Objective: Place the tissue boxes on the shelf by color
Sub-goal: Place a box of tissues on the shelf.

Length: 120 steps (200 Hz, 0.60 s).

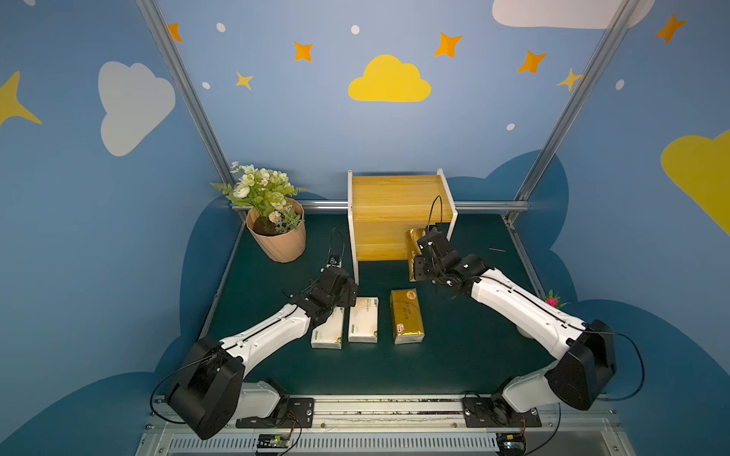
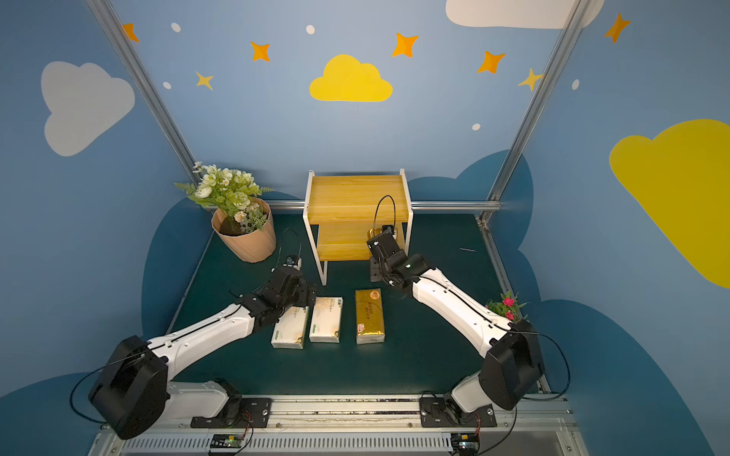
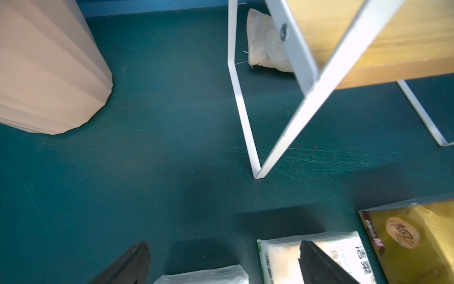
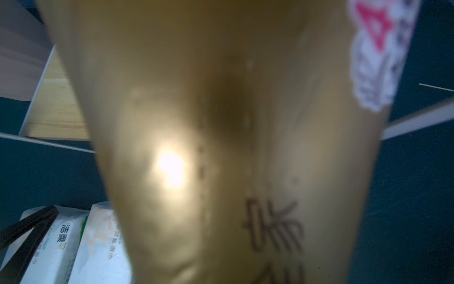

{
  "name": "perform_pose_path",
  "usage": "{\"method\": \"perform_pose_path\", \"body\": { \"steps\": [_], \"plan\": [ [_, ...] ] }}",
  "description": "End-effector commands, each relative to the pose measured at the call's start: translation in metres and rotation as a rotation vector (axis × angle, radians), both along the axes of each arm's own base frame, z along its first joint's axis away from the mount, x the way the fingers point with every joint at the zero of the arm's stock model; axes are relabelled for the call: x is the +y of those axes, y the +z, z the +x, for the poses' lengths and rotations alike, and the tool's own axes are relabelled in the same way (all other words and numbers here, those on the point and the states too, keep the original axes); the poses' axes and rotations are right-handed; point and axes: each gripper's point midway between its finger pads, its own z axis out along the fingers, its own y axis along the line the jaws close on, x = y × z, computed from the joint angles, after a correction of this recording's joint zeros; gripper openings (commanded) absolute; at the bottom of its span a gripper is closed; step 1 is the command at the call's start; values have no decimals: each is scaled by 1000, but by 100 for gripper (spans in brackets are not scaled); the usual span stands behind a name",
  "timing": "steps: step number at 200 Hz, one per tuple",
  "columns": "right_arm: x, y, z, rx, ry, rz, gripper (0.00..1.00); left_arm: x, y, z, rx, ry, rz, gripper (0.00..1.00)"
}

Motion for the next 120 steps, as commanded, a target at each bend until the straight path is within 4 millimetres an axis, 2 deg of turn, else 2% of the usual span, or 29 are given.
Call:
{"method": "perform_pose_path", "body": {
  "steps": [1,48,79,120],
  "plan": [
    [13,21,-10,-36,51,121,35,-24,31,1,-52,-107,-96,100],
    [21,22,-29,1,122,180,34,-57,61,-8,-79,-275,-221,99],
    [18,26,-39,38,167,126,34,-60,72,-6,-84,-283,-232,99],
    [13,24,-44,71,183,74,33,-69,74,-3,-58,-302,-256,98]
  ]
}}
